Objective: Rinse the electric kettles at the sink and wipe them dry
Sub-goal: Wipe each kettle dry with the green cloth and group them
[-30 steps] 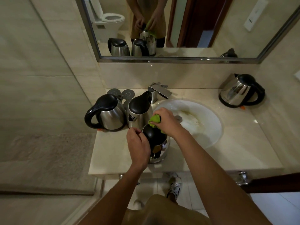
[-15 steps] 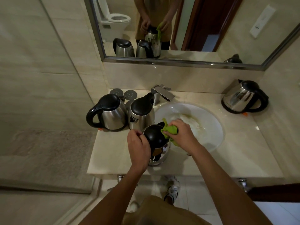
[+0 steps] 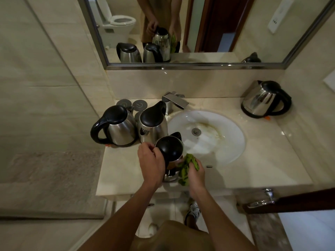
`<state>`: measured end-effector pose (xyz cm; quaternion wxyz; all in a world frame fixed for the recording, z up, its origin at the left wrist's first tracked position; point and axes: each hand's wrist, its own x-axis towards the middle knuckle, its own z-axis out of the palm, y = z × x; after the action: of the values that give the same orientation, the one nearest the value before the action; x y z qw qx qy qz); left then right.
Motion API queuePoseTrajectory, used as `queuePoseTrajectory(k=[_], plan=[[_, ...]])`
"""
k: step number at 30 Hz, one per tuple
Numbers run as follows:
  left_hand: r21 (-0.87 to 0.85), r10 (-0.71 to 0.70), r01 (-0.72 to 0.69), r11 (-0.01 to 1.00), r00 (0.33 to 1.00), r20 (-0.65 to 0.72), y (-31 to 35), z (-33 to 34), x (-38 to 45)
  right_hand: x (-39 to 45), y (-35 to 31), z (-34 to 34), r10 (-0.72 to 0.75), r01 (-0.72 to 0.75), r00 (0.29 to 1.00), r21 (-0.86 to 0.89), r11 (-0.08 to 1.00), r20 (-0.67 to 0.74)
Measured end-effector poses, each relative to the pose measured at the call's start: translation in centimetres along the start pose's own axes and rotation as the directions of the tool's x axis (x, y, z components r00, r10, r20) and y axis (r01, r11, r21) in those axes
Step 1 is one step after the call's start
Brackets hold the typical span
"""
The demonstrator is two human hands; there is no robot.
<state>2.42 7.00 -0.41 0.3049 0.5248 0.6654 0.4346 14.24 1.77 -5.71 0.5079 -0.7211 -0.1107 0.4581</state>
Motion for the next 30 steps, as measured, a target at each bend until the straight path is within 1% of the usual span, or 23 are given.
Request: queuePoseTrajectory(k=[3, 5, 8, 10, 12, 14, 16, 17, 18, 19, 21, 22, 24, 25, 28, 29, 30], plan=[[0.012, 0.013, -0.013, 1.000, 1.000, -0.001, 0.1, -0.1, -0.1, -1.5, -1.1, 1.0, -0.121, 0.123, 0.992, 0.117, 0.985, -0.025], [0.012, 0.018, -0.018, 1.000, 1.000, 0.005, 0.1, -0.1, -0.1, -1.6, -2.9, 1.7, -0.187, 0.186, 0.982, 0.143, 0.972, -0.007], [0.030, 0.045, -0.046, 0.999, 0.999, 0.011, 0.1, -0.1, -0.2, 0.1, -5.0, 2.1, -0.176, 0.175, 0.983, 0.023, 0.984, 0.057], [0.036, 0.041, -0.042, 0.998, 0.999, 0.019, 0.2, -0.1, -0.2, 1.6, -5.0, 1.9, -0.149, 0.158, 0.982, -0.075, 0.985, 0.112], [0.039, 0.033, -0.034, 0.999, 0.999, 0.015, 0.3, -0.1, -0.2, 2.5, -4.5, 1.3, -0.075, 0.090, 0.985, -0.093, 0.992, 0.154], [0.044, 0.033, -0.034, 0.998, 0.999, 0.014, 0.3, -0.1, -0.3, 2.3, -3.2, 0.8, 0.052, -0.034, 0.985, -0.105, 0.994, 0.167], [0.047, 0.028, -0.029, 0.998, 1.000, 0.013, 0.3, -0.1, -0.2, 1.9, -0.9, 0.6, 0.181, -0.176, 0.971, -0.046, 0.983, 0.157], [0.049, 0.025, -0.025, 0.999, 1.000, 0.012, 0.3, -0.1, -0.2, 1.6, 0.2, 0.8, 0.220, -0.222, 0.964, -0.001, 0.975, 0.150], [0.051, 0.022, -0.022, 0.998, 1.000, 0.010, 0.3, 0.0, -0.2, 1.0, 0.7, 1.2, 0.216, -0.224, 0.967, 0.046, 0.973, 0.137], [0.053, 0.020, -0.020, 0.998, 1.000, 0.010, 0.3, 0.0, -0.2, 0.6, 0.8, 1.6, 0.168, -0.179, 0.979, 0.097, 0.979, 0.115], [0.055, 0.020, -0.021, 0.998, 1.000, 0.005, 0.3, 0.0, -0.2, 0.0, -0.6, 2.2, 0.005, -0.017, 0.998, 0.203, 0.979, 0.062], [0.058, 0.023, -0.023, 0.998, 1.000, 0.003, 0.3, 0.0, -0.2, 0.0, -1.6, 2.4, -0.073, 0.062, 0.996, 0.228, 0.972, 0.041], [0.066, 0.032, -0.032, 0.997, 0.999, 0.004, 0.4, 0.0, -0.2, 0.0, -3.6, 2.8, -0.188, 0.178, 0.982, 0.190, 0.966, 0.036], [0.070, 0.035, -0.036, 0.997, 0.999, 0.006, 0.4, 0.0, -0.2, 0.2, -4.1, 2.9, -0.217, 0.209, 0.976, 0.158, 0.965, 0.035], [0.073, 0.040, -0.040, 0.997, 0.999, 0.011, 0.5, -0.1, -0.3, 0.8, -3.7, 2.7, -0.217, 0.215, 0.976, 0.104, 0.971, 0.008], [0.071, 0.038, -0.039, 0.997, 0.999, 0.015, 0.6, -0.1, -0.3, 0.8, -3.2, 2.4, -0.188, 0.185, 0.982, 0.099, 0.978, 0.012], [0.072, 0.037, -0.038, 0.997, 0.999, 0.018, 0.5, -0.1, -0.3, 0.9, -2.4, 2.0, -0.127, 0.124, 0.991, 0.099, 0.987, 0.029]])
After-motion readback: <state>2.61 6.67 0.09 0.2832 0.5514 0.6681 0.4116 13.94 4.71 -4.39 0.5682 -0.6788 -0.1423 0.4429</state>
